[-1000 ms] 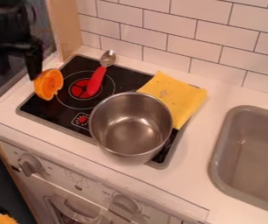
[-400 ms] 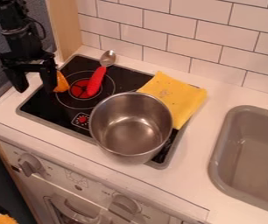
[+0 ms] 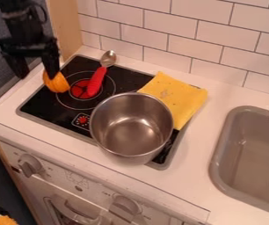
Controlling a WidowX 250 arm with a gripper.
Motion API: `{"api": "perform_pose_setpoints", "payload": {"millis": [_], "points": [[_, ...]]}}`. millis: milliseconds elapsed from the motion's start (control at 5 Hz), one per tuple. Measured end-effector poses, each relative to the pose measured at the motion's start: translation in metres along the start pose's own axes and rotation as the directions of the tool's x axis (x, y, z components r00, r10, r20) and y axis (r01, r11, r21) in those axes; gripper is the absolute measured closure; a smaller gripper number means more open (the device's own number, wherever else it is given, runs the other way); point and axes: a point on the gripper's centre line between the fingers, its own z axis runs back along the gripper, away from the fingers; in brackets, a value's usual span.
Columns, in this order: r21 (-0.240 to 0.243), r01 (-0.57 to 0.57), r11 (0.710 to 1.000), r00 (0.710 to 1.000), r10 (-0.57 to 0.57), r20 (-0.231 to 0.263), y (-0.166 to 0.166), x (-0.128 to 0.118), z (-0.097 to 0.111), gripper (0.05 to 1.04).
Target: Put the half orange inside the silver pot
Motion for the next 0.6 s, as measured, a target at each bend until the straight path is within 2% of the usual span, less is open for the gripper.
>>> {"api": "perform_pose_setpoints", "payload": {"millis": [200,600], "points": [[0.043,-0.029,0.999,1.000,0.029,0.007,-0.007,0.011,0.011,0.084],[0.134,-0.086,0.987,0.992,0.098,-0.083,-0.002,0.022,-0.024,0.084]]}}
